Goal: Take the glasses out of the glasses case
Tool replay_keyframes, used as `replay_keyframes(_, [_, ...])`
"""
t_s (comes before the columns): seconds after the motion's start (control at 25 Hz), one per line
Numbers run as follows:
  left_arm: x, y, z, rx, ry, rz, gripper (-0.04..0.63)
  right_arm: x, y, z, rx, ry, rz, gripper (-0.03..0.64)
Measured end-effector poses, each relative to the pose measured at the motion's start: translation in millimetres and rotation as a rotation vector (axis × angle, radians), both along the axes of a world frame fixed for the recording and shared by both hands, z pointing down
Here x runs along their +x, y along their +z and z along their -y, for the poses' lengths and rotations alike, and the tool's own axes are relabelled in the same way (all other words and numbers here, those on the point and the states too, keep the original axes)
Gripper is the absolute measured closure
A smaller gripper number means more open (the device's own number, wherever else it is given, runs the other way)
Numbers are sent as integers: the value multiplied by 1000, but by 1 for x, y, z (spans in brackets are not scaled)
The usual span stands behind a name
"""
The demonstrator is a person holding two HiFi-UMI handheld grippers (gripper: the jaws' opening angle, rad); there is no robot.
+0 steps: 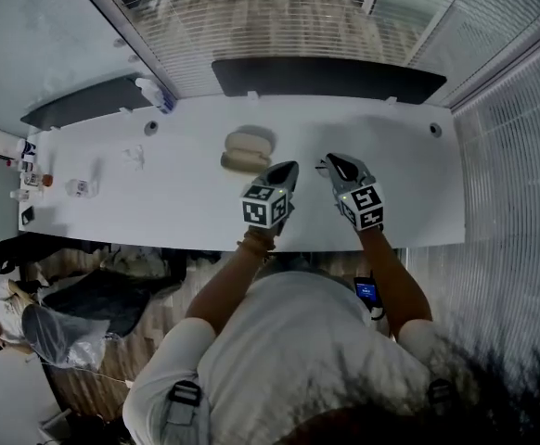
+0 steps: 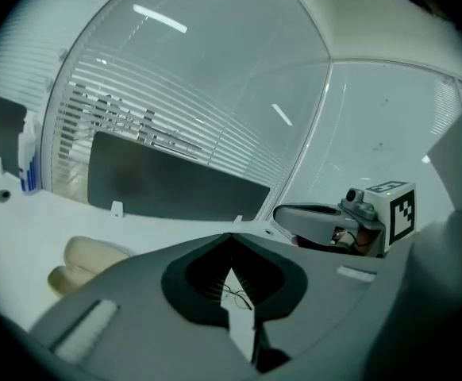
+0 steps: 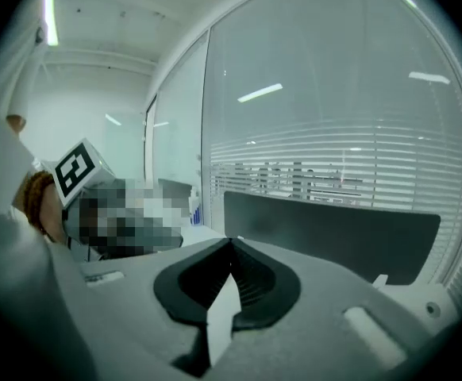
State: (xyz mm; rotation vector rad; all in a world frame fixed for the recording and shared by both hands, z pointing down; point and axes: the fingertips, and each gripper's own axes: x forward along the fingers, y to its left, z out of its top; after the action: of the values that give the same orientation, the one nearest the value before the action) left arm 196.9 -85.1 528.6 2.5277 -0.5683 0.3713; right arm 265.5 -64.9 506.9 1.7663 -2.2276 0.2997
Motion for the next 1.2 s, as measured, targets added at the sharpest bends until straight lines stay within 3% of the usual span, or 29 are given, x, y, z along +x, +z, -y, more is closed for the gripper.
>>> replay_keyframes(0.24, [-29, -66, -6, 25, -18, -141, 592, -33, -62, -8, 91, -1, 116, 617])
replay_keyframes(0.48, [-40, -151, -22, 121, 2, -275, 592, -62, -134, -20, 210, -35, 113, 617])
replay_keyframes(0.88, [-75, -225, -47, 251, 9, -351, 592, -114, -216, -49, 330, -113, 136, 617])
replay_keyframes(1.2, [-87, -234, -60, 296, 21, -323, 592, -126, -236, -52, 373, -138, 147, 617])
